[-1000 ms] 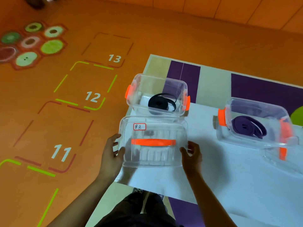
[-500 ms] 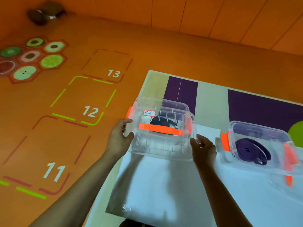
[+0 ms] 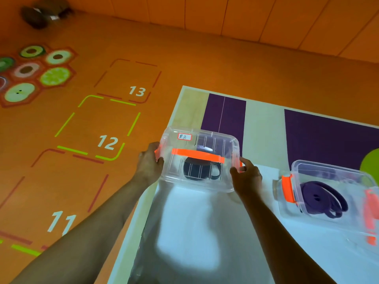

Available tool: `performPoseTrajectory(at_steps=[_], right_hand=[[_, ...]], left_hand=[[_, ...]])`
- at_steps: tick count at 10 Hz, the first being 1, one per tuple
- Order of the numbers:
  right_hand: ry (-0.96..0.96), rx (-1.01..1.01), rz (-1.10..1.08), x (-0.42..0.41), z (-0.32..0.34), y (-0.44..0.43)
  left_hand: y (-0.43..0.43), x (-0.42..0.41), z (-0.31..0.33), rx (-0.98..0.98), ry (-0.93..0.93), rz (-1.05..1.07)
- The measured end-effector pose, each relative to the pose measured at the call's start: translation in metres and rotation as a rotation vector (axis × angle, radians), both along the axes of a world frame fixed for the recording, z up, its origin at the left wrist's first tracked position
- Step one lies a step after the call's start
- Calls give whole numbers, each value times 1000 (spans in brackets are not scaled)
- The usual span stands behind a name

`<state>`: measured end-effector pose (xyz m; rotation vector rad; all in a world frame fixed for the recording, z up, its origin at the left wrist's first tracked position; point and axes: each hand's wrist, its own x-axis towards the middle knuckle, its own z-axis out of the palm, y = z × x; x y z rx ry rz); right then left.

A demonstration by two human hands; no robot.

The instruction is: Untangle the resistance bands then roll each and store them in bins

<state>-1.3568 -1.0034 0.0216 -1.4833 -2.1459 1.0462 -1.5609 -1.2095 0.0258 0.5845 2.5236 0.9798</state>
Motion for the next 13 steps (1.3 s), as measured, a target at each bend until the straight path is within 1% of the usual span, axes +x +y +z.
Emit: performPoseTrajectory(at_steps=[1, 2, 3, 4, 5, 6, 7, 8, 9, 10, 11, 12, 13], right_hand=[[-56, 49, 30, 2, -8, 3], [-60, 80, 8, 2, -11, 4], [-91, 17, -35, 6, -10, 7], [-22, -422, -98, 4, -14, 19], [42, -593, -64, 0, -14, 22], [8, -266, -10, -1, -8, 16], [-100, -7, 27, -6, -6, 6], [-141, 105, 61, -8, -11, -4], [-186, 190, 83, -9, -9, -3], [-210, 149, 99, -15, -9, -2], [-215, 172, 147, -11, -8, -8], [-152, 263, 190, 3, -8, -18], [-116, 380, 238, 21, -4, -38]], left_hand=[[4, 3, 1, -41, 60, -20], [6, -3, -2, -56, 84, -17], [7, -8, -10, 5, -88, 141], [6, -12, -16, 128, -438, 382], [3, -16, -20, 229, -575, 435], [8, -12, -13, 190, -370, 335], [5, -6, -8, 94, -179, 144], [-1, -3, -13, 3, 30, 50], [3, -1, -13, -24, 134, 21], [2, -7, -13, -91, 126, 6], [-3, -4, -15, -169, 246, -44], [-5, 11, -8, -227, 399, -154], [-11, 36, -8, -212, 487, -249]])
